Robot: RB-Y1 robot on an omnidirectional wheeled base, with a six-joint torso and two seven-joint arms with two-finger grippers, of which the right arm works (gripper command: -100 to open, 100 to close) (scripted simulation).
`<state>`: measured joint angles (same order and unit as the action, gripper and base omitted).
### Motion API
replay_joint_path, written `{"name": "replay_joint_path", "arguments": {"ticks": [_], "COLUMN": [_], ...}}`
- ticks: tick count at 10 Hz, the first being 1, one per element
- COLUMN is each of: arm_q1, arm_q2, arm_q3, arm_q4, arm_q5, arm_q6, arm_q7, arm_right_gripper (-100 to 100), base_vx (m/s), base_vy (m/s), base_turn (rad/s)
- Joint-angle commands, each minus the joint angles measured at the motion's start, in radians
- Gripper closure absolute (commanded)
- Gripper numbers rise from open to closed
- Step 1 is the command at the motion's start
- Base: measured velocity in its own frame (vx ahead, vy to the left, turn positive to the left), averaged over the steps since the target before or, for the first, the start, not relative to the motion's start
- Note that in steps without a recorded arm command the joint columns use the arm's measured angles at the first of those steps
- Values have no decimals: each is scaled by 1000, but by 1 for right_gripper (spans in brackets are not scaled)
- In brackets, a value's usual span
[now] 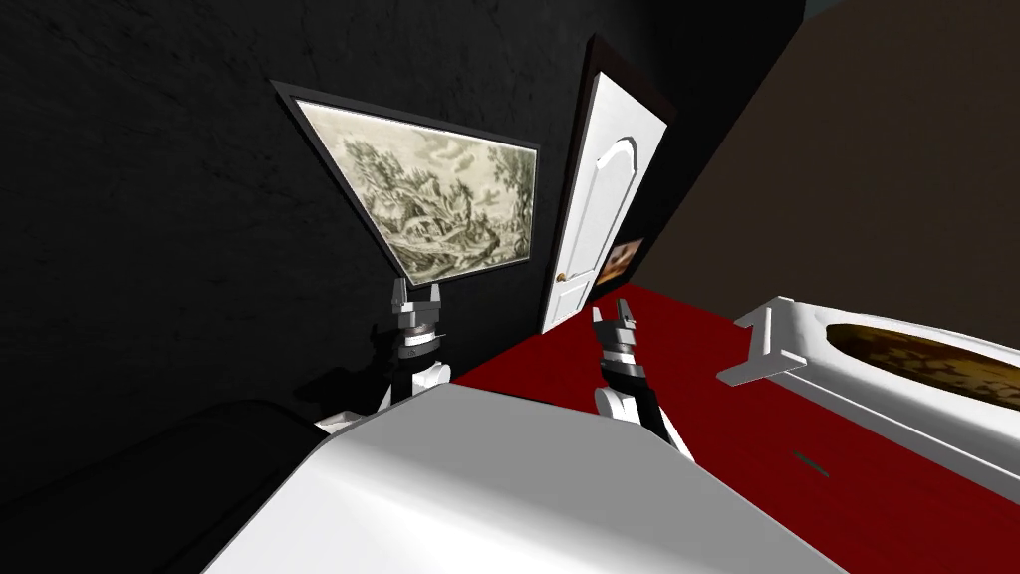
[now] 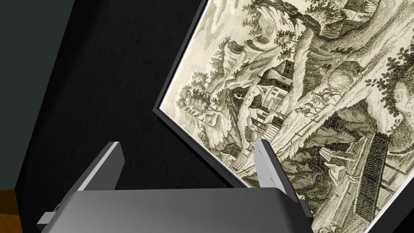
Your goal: Pull the door open
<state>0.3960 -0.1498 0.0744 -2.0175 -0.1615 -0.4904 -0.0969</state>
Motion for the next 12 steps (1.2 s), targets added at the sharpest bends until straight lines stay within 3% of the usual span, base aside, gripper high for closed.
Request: {"name": "replay_joint_path", "arguments": {"ticks": [1,12], "arm_q1": [-10,-103], "arm_q2": [-13,-103], "arm_q3": [10,83], "arm_q4": [35,295], "arm_q5": [-11,-91], "arm_q6": [-10,-69], "arm_q7": [2,20], "arm_right_gripper": [-100,-100], "base_vx": [66,76], "base_vy": [-84,-99], "base_turn": [146,126]}}
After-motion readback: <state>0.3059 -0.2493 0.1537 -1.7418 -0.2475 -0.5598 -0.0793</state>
